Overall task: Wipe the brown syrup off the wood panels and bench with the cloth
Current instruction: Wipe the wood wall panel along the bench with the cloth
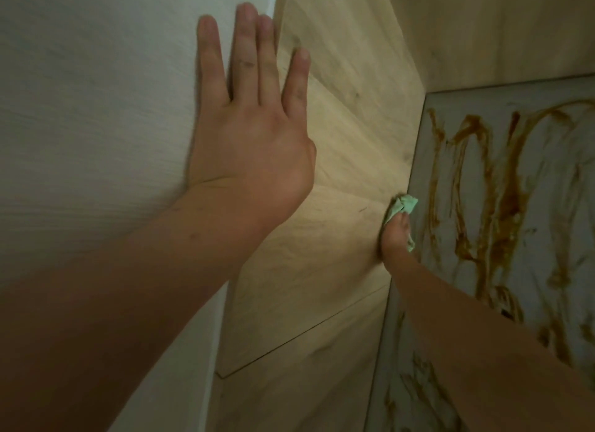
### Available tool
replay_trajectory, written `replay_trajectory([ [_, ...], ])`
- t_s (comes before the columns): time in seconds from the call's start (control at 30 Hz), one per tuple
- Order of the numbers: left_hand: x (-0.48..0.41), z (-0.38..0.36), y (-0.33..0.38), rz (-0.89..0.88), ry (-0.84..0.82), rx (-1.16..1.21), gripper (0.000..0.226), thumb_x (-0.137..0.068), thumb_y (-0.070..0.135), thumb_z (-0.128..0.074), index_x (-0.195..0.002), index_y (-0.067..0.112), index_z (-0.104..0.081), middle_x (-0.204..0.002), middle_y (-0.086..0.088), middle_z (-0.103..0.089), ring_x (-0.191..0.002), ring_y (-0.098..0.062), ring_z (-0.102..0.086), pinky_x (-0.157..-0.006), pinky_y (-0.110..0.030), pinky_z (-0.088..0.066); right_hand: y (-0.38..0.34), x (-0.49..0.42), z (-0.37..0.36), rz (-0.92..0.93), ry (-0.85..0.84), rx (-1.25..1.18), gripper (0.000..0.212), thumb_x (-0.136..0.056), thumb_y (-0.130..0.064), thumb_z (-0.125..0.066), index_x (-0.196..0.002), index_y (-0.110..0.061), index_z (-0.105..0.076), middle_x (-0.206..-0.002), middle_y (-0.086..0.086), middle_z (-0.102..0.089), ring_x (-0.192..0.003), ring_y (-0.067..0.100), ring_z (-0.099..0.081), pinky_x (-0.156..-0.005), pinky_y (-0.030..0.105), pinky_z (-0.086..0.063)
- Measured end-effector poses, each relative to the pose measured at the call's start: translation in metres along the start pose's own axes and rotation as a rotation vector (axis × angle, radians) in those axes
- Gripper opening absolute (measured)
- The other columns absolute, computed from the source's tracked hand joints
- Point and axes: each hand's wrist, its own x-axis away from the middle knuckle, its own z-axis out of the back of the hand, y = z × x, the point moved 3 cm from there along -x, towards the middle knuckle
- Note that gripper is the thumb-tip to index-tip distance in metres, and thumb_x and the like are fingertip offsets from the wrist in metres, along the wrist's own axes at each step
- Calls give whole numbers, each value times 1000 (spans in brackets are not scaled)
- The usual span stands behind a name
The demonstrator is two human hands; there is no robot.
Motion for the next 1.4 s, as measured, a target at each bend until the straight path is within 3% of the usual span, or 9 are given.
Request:
replay_trajectory([
  [0.13,0,1,1,3,-19,-17,74,-101,46,-9,-163,9,10,-166,-32,8,-155,-49,13,-123,-67,3,-29,53,-13,-90,19,-49,60,-113,-38,-14,-164,-9,-13,-172,15,-13,-158,31,-16,-128,45,-12],
  [0.3,-1,6,-1,20,-56,-17,74,-99,45,-3,-163,10,10,-166,-33,9,-154,-49,14,-122,-68,2,-86,211,-40,663,-145,112,73,-99,-49,-23,-165,-24,-6,-172,-6,13,-158,14,11,-127,32,6],
  [0.43,0,10,1,33,-78,-12,73,-98,44,4,-163,11,8,-167,-31,8,-154,-48,14,-123,-67,5,-77,199,-38,1031,-151,167,66,-101,-35,-39,-163,-14,-26,-173,5,-4,-160,25,-1,-129,42,-3],
  [0.63,1,5,2,21,-39,-21,72,-101,45,-4,-164,11,7,-167,-31,5,-155,-48,11,-123,-68,2,-17,51,-7,92,-34,22,57,-111,-31,-15,-164,-9,-14,-172,14,-13,-157,29,-14,-126,37,-10],
  [0.73,1,2,3,17,-33,1,73,-101,44,-7,-164,10,8,-167,-32,6,-155,-49,12,-123,-68,3,-28,37,-9,-126,0,-36,58,-111,-45,-14,-166,-25,-15,-173,4,-10,-158,29,-13,-128,45,-7],
  [0.93,0,1,3,11,11,63,74,-102,42,-15,-163,8,7,-165,-36,9,-153,-51,17,-121,-69,7,-181,84,-20,226,-65,47,57,-112,-45,-17,-166,-30,-9,-174,-1,-1,-160,26,-5,-129,44,-2],
  [1.2,-4,0,0,94,18,251,78,-102,37,-35,-164,9,4,-168,-25,15,-156,-42,15,-118,-56,24,-337,169,-36,1039,-151,160,72,-99,-42,-22,-165,-14,-13,-174,3,0,-159,18,-1,-128,37,0],
  [1.3,-4,2,2,57,2,190,72,-103,33,-21,-163,6,9,-165,-33,17,-153,-49,20,-118,-64,21,-338,124,-27,1040,-121,123,77,-95,-44,-20,-164,-8,-17,-172,12,-10,-158,22,-11,-127,30,-5],
  [1.4,-2,6,-2,25,-12,152,69,-102,33,-10,-162,5,12,-160,-40,19,-150,-55,23,-116,-70,20,-319,60,-21,775,-90,76,67,-105,-37,-18,-163,-4,-16,-170,17,-9,-157,27,-13,-125,28,-6],
])
